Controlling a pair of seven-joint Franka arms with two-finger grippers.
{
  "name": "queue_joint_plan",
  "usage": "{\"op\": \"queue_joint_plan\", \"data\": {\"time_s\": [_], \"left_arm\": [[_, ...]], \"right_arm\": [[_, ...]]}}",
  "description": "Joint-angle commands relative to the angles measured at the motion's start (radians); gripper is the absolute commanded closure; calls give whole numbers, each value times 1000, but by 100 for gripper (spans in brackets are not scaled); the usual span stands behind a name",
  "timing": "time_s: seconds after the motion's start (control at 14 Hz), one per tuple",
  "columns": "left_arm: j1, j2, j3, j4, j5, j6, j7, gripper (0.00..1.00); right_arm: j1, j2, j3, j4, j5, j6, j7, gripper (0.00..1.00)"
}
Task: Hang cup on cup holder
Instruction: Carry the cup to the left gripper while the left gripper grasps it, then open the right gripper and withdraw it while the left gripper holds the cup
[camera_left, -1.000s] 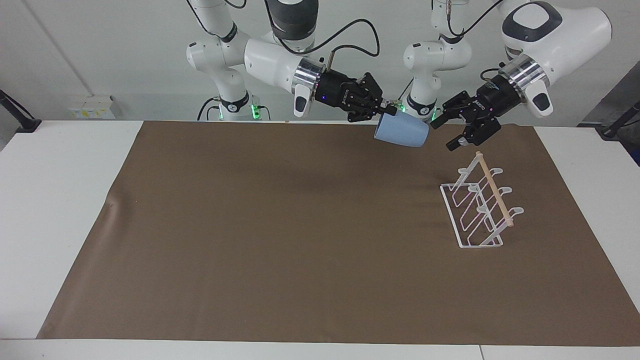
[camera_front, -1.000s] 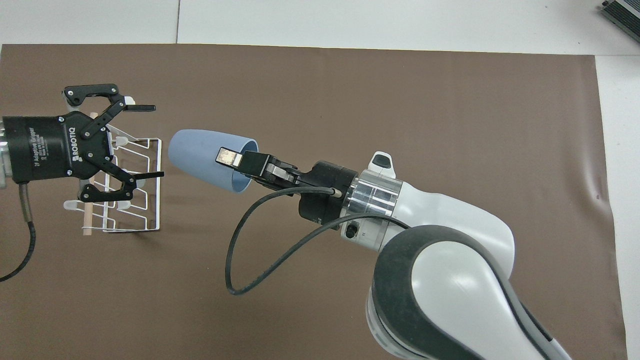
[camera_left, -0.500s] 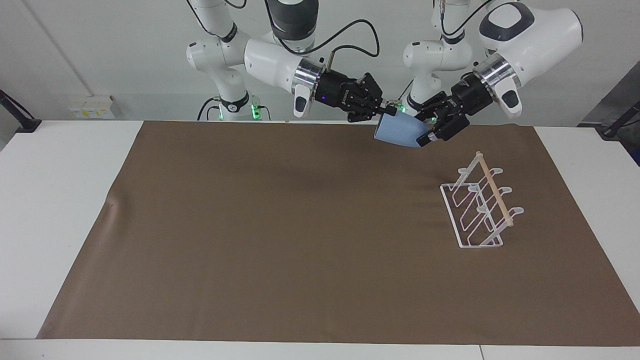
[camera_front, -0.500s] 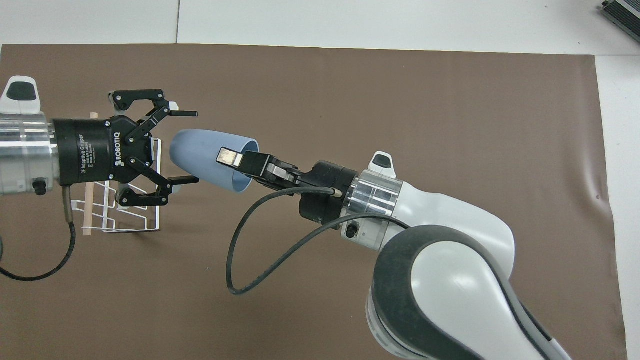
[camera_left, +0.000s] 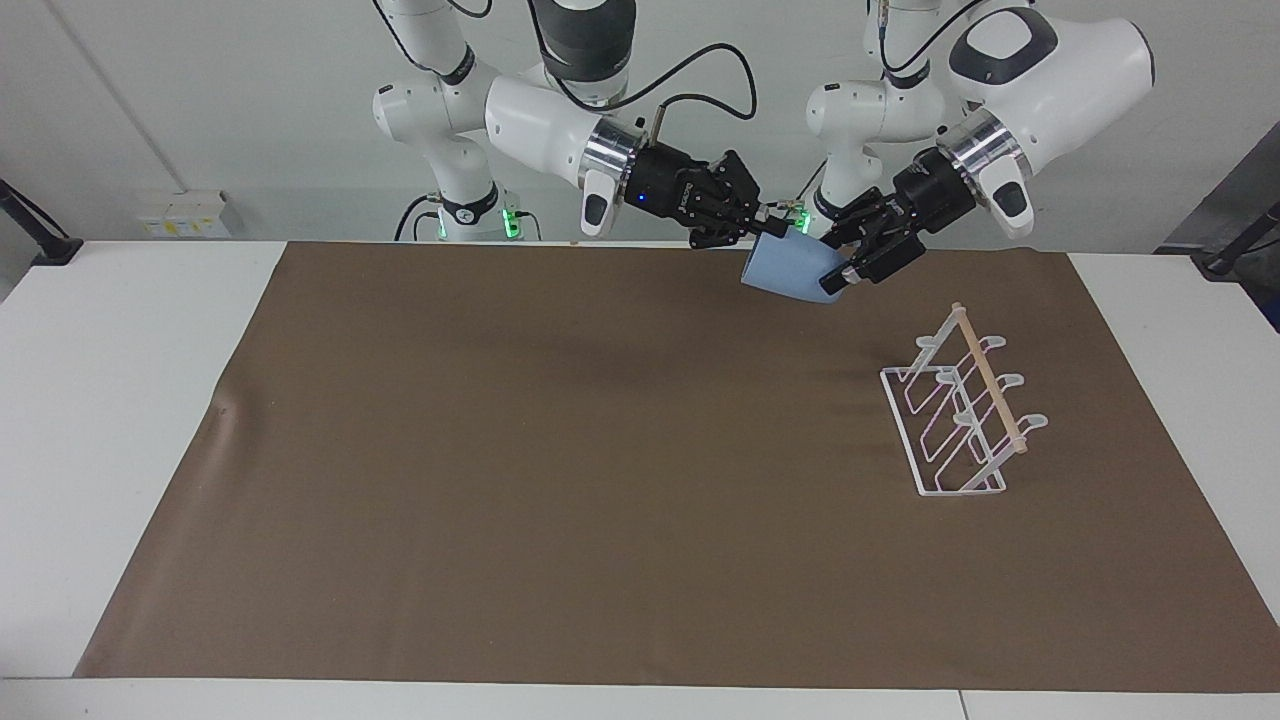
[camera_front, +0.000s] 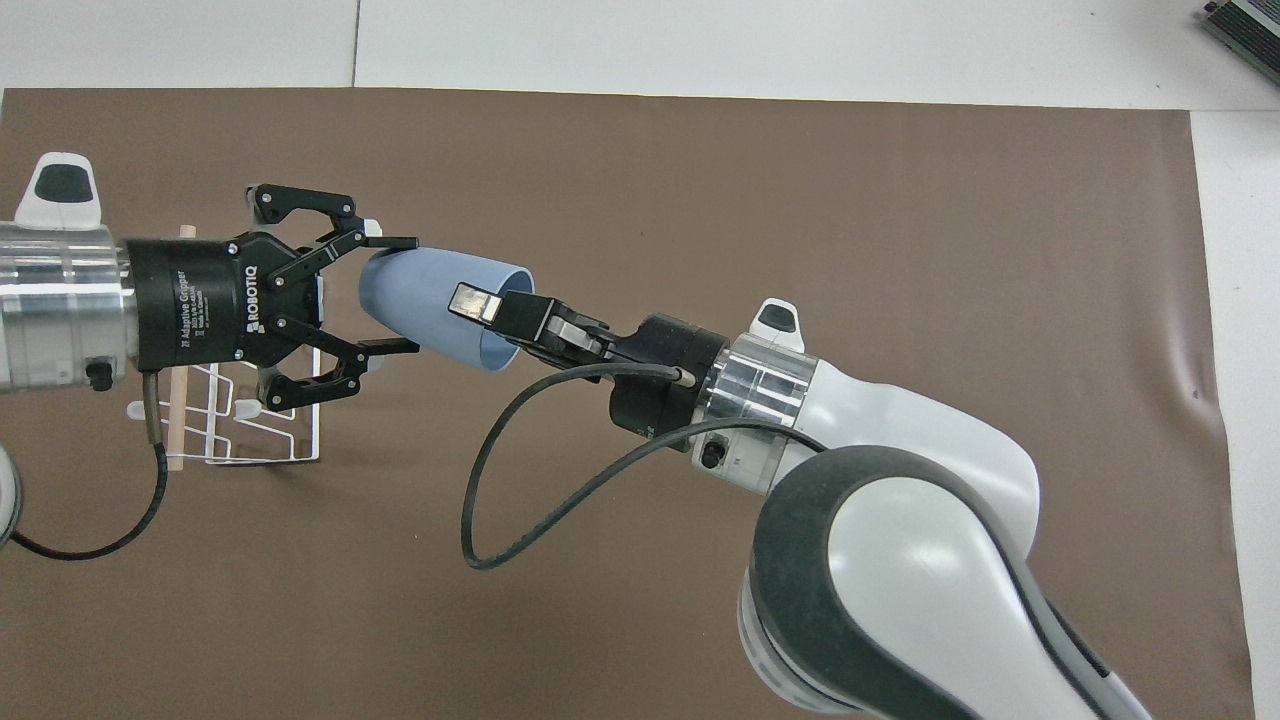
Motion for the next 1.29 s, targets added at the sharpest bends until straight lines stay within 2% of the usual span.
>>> {"op": "queue_joint_plan", "data": {"time_s": [0.0,0.36,0.5,0.57,0.64,1.0,1.21], "left_arm": [[-20,-6,8,-17,-7,14,34,100],[-20,-7,8,-22,-7,7,34,100],[-19,-7,8,-22,-7,6,32,100],[-19,-7,8,-22,-7,4,32,100],[-17,-9,8,-22,-7,4,34,100],[0,-7,11,-22,-5,1,39,100],[13,-7,19,-12,55,-32,58,100]], "right_arm": [[-1,-16,16,-13,-22,-2,24,100],[-1,-23,15,-30,-22,1,25,100],[-1,-26,16,-33,-24,4,30,16],[0,-26,15,-34,-24,7,39,6],[0,-26,16,-34,-24,24,39,0],[2,-26,16,-34,-24,31,39,0],[2,-26,15,-37,-51,31,39,0]]}}
